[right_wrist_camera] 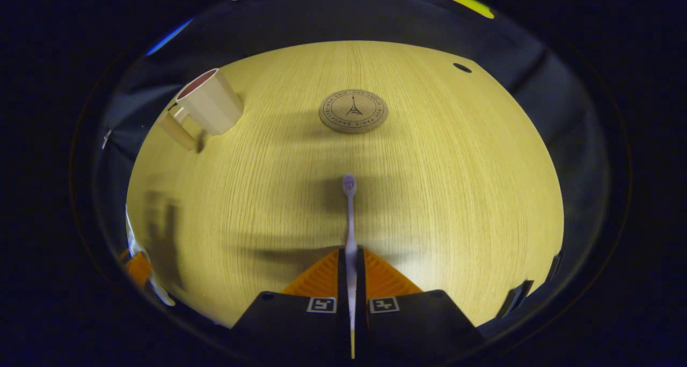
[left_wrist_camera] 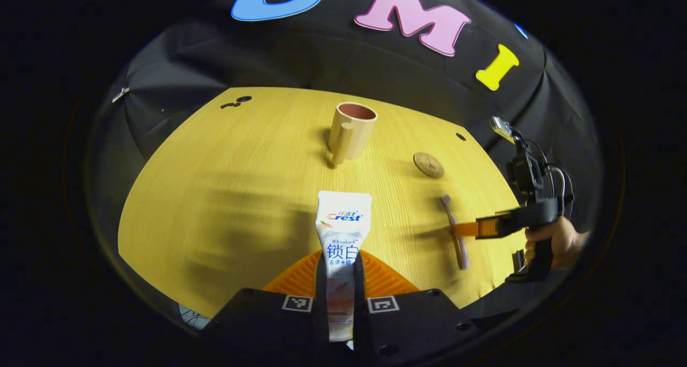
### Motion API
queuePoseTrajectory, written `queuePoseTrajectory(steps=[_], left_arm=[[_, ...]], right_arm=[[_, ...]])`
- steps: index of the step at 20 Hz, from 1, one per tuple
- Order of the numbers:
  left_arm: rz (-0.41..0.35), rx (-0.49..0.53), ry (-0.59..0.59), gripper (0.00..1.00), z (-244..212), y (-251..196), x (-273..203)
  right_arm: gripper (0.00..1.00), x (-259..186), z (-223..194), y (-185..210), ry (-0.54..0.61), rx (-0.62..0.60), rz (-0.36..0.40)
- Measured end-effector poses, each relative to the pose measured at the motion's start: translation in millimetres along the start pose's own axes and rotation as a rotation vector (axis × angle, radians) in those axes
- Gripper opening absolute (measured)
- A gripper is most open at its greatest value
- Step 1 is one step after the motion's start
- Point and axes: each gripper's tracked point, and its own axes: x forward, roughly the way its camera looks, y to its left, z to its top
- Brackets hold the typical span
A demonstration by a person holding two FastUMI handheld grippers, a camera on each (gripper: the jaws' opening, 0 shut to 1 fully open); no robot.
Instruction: Put the toothbrush and toothpaste on the desktop into the cup, then pick up the cup and place it on the coaster on the desktop.
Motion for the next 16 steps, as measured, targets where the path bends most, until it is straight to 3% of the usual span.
queuePoseTrajectory(steps=[7, 8, 9, 16], left_arm=[[-0.053, -0.023, -0.164, 0.23, 113, 3, -9], [-0.060, -0.015, -0.188, 0.27, 131, 2, -8], [-0.069, -0.006, -0.212, 0.23, 149, -1, -7], [-0.208, 0.023, -0.379, 0.22, 253, -36, 30]], right_arm=[[0.07, -23, 22, -22, -0.062, 0.072, 0.057], [0.07, -25, 24, -25, -0.075, 0.078, 0.064], [0.07, -28, 26, -28, -0.085, 0.086, 0.066], [0.07, -50, 35, -37, -0.156, 0.152, 0.134]])
